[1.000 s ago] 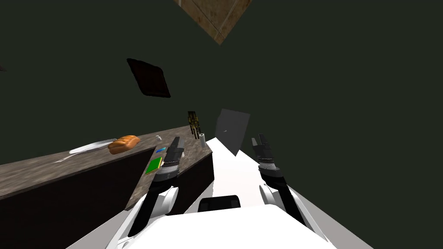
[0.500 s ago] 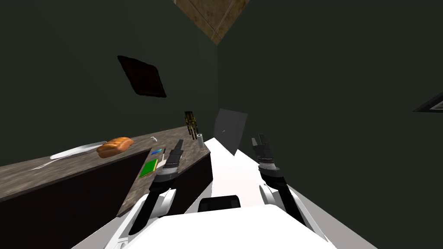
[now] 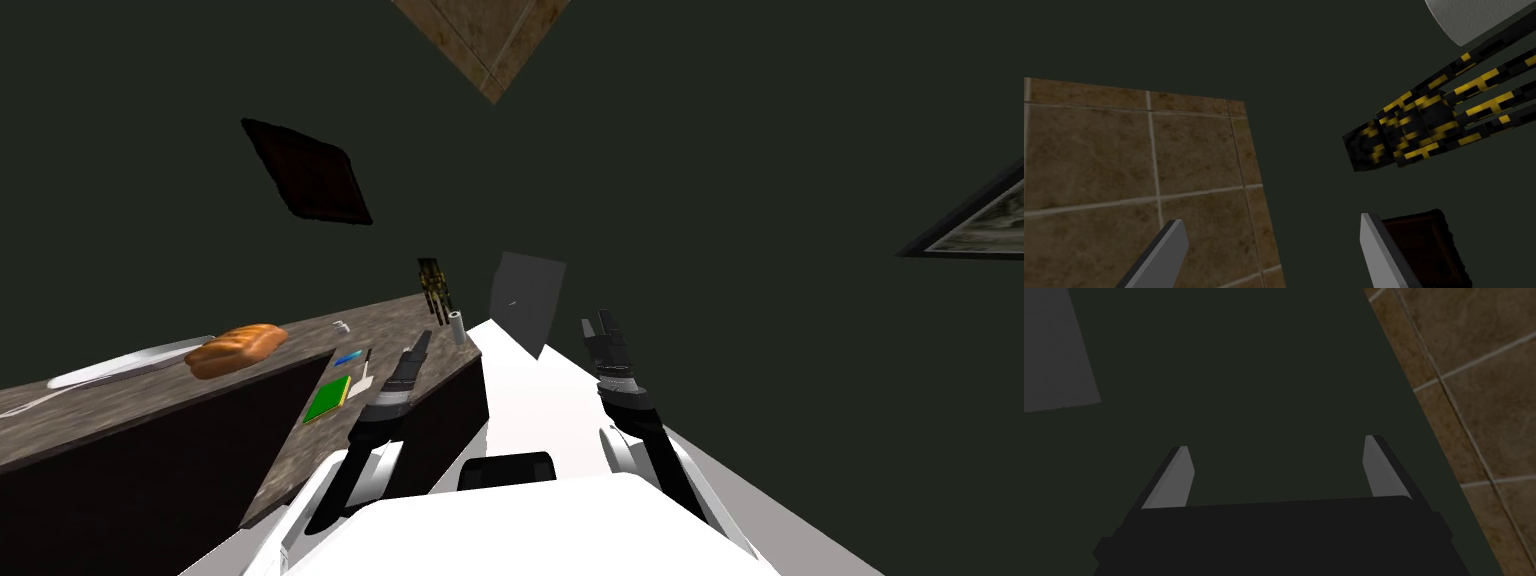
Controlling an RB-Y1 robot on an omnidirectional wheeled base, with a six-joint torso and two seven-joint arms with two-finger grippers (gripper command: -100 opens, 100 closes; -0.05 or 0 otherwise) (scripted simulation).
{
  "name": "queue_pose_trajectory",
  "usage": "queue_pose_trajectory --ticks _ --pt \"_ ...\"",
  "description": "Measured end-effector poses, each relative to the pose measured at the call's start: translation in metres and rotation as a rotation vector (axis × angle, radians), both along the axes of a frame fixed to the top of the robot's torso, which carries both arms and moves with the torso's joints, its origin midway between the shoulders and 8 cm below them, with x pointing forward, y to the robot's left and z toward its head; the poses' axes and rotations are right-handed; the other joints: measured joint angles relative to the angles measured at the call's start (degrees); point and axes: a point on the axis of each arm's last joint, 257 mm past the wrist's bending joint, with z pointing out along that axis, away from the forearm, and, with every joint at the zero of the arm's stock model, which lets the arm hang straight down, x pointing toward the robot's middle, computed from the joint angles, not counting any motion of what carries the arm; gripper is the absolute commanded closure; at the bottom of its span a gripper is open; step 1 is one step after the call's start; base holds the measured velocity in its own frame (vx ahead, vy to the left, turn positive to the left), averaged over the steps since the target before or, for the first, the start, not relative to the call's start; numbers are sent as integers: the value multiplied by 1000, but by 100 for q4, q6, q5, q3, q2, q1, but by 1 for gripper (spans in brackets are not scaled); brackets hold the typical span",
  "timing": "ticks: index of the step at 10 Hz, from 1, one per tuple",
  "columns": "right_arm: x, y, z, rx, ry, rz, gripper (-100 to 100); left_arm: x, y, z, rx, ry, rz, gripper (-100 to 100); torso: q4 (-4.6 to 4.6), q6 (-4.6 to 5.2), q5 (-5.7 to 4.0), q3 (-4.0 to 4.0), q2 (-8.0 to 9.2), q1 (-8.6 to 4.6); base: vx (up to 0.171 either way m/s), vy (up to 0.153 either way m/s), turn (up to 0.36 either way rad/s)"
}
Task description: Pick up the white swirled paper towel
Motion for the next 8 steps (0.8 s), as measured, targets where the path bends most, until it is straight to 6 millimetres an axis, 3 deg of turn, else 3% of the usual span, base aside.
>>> queue_pose_trajectory --ticks 8 --pt "0 0 0 0 0 0 0 21 17 -70 264 132 87 -100 -1 -1 0 -4 -7 3 25 -1 -64"
